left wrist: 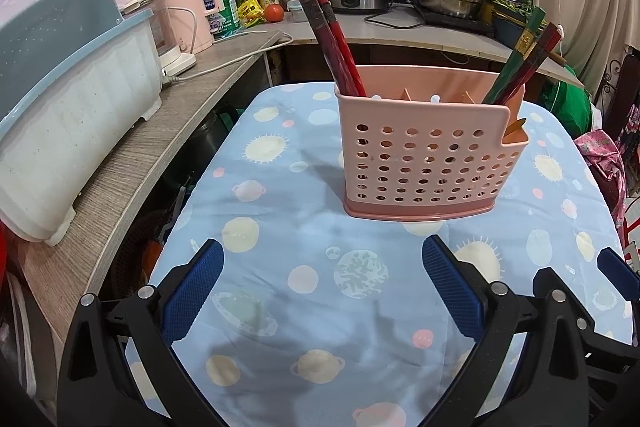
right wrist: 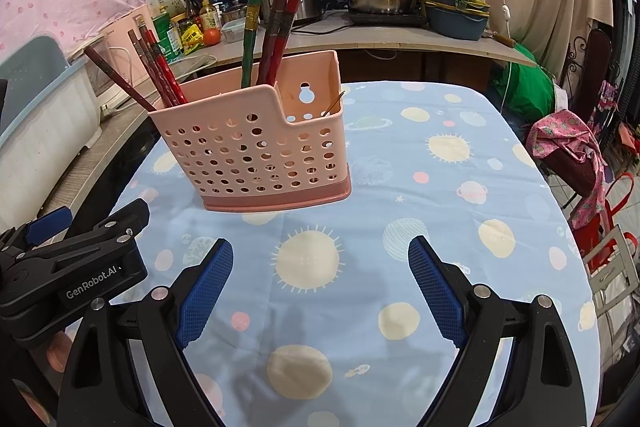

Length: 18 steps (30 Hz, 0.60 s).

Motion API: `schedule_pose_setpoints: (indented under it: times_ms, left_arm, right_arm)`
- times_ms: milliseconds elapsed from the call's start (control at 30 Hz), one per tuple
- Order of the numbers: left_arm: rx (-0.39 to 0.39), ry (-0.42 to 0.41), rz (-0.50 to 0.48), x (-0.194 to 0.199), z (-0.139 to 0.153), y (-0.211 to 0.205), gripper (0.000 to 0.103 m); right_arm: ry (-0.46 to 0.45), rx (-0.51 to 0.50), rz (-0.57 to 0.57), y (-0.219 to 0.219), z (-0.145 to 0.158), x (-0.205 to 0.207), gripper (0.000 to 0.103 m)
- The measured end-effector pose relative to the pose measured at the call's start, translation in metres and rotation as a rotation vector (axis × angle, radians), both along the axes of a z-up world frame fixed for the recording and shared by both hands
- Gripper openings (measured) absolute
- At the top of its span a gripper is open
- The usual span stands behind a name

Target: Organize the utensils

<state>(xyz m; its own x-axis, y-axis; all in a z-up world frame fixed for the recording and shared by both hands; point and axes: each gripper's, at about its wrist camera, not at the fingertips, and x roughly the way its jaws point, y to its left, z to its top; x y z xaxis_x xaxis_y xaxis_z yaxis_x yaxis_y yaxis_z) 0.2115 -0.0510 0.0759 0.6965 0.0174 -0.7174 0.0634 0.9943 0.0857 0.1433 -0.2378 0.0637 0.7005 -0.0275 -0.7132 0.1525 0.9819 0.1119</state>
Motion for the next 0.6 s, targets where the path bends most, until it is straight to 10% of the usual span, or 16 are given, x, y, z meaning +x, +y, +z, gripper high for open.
schedule_pose_setpoints:
  times_ms: [600]
  left_arm:
    - [0.004,-0.002,-0.005,0.0024,-0.0001,-0.0015,0.095]
  right_arm:
    - [0.002,0.001,-0.003,-0.001,-0.0013,0.0005,0.085]
